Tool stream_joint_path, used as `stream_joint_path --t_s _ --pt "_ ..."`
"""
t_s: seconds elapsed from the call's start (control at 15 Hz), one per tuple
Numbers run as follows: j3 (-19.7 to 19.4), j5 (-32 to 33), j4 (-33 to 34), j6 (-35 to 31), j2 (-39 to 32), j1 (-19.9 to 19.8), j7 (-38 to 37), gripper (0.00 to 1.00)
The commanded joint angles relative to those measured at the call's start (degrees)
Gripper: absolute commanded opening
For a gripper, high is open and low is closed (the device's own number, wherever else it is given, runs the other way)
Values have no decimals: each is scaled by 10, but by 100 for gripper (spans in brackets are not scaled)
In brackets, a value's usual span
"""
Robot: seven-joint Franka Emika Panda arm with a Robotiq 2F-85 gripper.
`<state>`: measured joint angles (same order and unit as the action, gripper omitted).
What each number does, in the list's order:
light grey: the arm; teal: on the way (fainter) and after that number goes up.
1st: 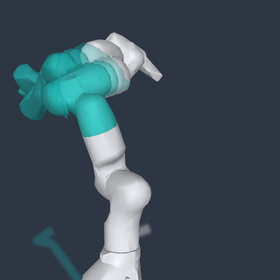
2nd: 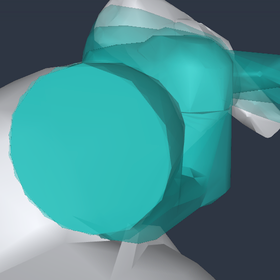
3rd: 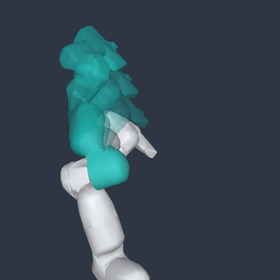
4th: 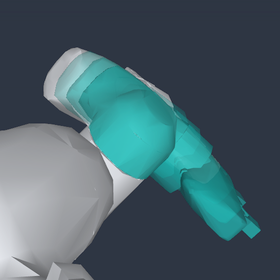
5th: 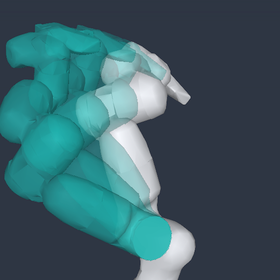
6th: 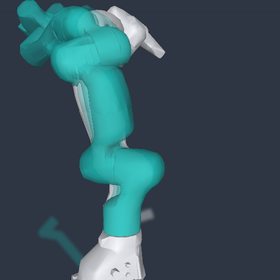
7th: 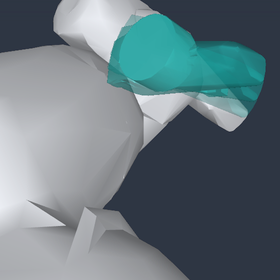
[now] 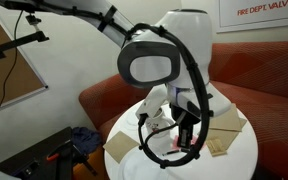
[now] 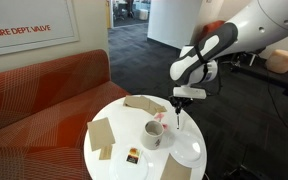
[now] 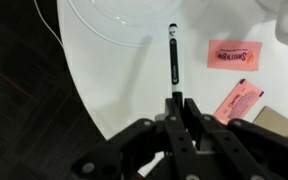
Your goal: Take the pen out of the mug and put it on the table
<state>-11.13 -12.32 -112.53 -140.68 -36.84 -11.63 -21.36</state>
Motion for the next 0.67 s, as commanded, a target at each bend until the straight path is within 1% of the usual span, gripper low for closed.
stream_joint_path --t_s 0.0,0.47,0.53,0.6 --pt "2 -6 38 33 -22 -2 3 3" --pt "-5 -4 84 26 -75 5 -17 3" --pt "-5 -5 90 28 -80 5 -20 37" --pt "-6 -5 95 28 -84 6 -21 38"
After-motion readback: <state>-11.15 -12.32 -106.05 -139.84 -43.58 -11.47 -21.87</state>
